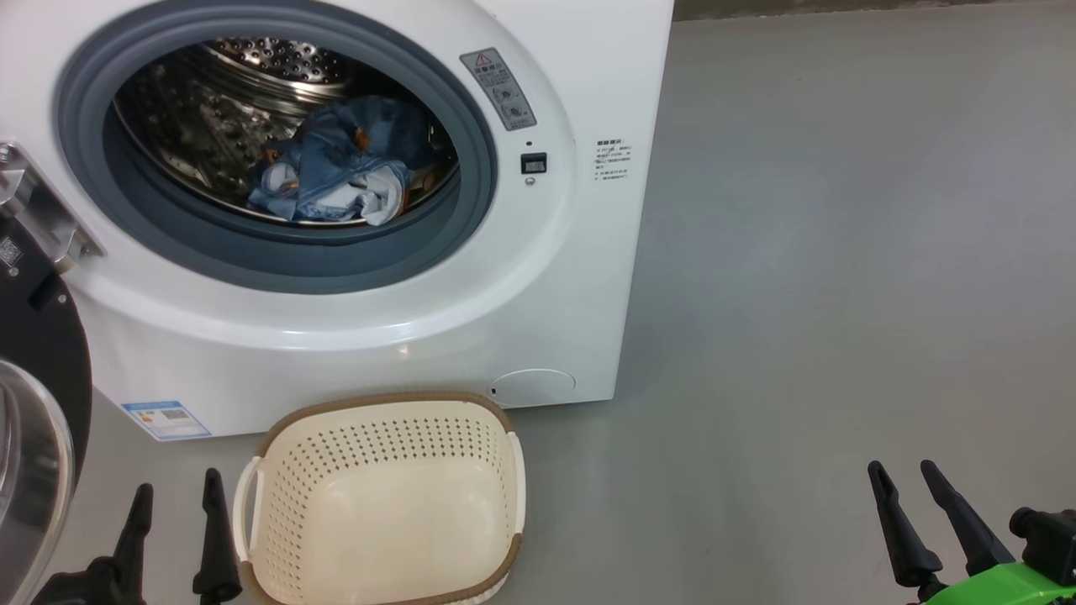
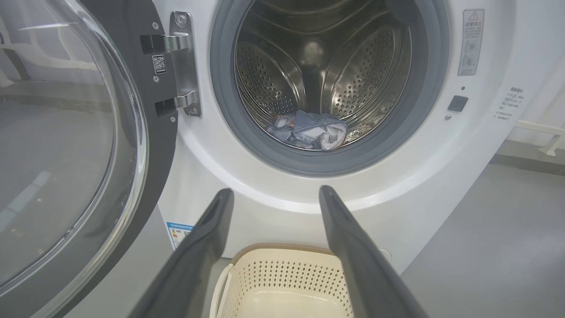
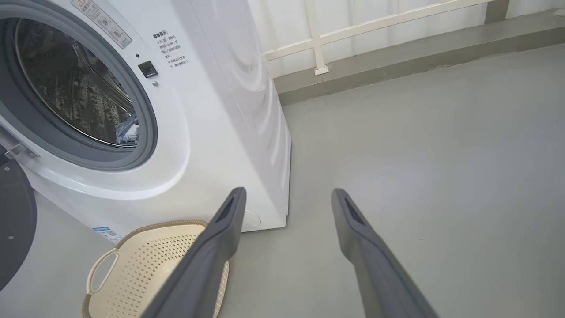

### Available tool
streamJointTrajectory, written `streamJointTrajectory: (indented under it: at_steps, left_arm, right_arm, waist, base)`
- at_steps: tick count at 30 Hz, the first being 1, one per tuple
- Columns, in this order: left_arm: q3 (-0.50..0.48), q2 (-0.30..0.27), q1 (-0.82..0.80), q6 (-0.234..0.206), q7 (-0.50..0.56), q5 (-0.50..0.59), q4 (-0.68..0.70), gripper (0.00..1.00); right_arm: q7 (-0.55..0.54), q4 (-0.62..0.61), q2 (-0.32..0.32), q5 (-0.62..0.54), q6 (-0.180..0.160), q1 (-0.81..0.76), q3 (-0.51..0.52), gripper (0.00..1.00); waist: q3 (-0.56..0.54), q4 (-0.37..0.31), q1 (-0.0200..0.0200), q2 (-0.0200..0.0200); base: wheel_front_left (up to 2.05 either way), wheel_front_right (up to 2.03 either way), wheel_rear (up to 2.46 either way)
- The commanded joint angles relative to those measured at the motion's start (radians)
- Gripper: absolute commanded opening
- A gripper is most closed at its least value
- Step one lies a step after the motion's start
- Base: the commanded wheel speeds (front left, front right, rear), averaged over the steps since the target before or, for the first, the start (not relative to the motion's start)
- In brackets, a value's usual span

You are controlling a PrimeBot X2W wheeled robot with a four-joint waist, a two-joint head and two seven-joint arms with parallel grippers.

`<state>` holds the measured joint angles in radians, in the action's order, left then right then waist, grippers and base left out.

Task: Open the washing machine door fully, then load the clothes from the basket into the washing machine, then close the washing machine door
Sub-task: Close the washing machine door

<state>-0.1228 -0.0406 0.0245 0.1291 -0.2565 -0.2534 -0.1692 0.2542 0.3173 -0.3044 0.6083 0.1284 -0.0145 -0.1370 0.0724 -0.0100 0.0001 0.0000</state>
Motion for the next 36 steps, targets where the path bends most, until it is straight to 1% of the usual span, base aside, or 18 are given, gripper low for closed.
streamJointTrajectory:
  at_steps: [1,16,29,36]
  left_arm:
    - [-0.029,-0.01,-0.005,0.002,-0.005,-0.005,0.029,1.0]
    - [-0.016,-0.01,-0.002,0.002,-0.005,-0.005,0.05,1.0]
    - [-0.01,-0.01,-0.003,0.002,-0.005,0.003,0.054,1.0]
    - [-0.012,-0.01,0.001,0.002,-0.005,-0.01,0.05,1.0]
  right_arm:
    - [0.008,-0.021,-0.02,0.0,0.002,0.003,-0.018,1.0]
    - [0.008,-0.024,-0.021,0.0,0.002,0.005,-0.012,1.0]
    - [0.008,-0.026,-0.018,-0.002,0.002,0.004,-0.012,1.0]
    - [0.008,-0.024,-0.024,-0.003,0.002,0.005,-0.018,1.0]
  waist:
    - [-0.001,0.0,-0.0001,0.0]
    - [0.01,0.011,-0.0001,0.0]
    - [0.007,0.026,-0.0001,0.0]
    - [-0.004,0.051,-0.0001,0.0]
  base:
    - [-0.36,0.36,0.0]
    - [-0.94,0.94,0.0]
    - [-0.05,0.05,0.0]
    - [0.0,0.0,0.0]
